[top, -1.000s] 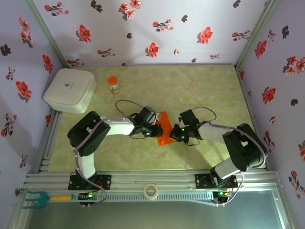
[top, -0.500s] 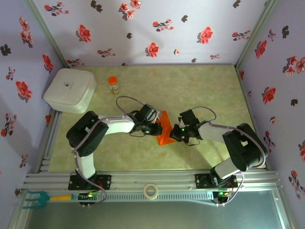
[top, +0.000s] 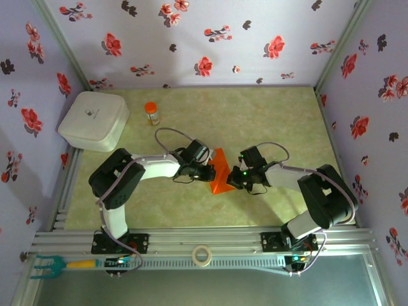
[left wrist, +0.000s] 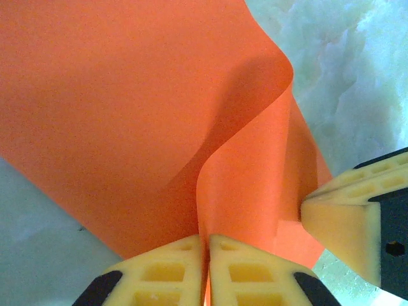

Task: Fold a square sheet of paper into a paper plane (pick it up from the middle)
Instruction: Fold the triangle a second time at the center of the table.

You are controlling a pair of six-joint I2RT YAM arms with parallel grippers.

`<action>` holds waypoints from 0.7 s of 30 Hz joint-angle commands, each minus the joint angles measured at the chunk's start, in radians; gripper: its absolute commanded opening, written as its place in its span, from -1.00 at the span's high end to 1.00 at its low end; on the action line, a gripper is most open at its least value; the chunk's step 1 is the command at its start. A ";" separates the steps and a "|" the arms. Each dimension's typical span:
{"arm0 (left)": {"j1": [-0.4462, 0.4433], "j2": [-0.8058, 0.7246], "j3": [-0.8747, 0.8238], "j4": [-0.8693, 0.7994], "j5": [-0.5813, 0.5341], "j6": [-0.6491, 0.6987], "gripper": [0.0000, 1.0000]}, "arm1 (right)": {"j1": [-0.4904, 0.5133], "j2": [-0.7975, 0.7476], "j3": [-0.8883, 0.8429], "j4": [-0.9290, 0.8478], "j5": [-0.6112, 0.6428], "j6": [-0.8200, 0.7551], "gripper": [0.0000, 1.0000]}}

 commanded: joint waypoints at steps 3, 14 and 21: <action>0.007 -0.009 0.028 -0.018 -0.024 0.039 0.79 | -0.004 0.032 -0.012 -0.065 0.050 -0.026 0.91; 0.008 0.000 0.040 -0.044 -0.031 0.049 0.79 | -0.005 0.033 -0.010 -0.070 0.050 -0.027 0.91; 0.008 0.010 0.039 -0.053 -0.037 0.048 0.79 | -0.005 0.032 -0.008 -0.068 0.046 -0.027 0.90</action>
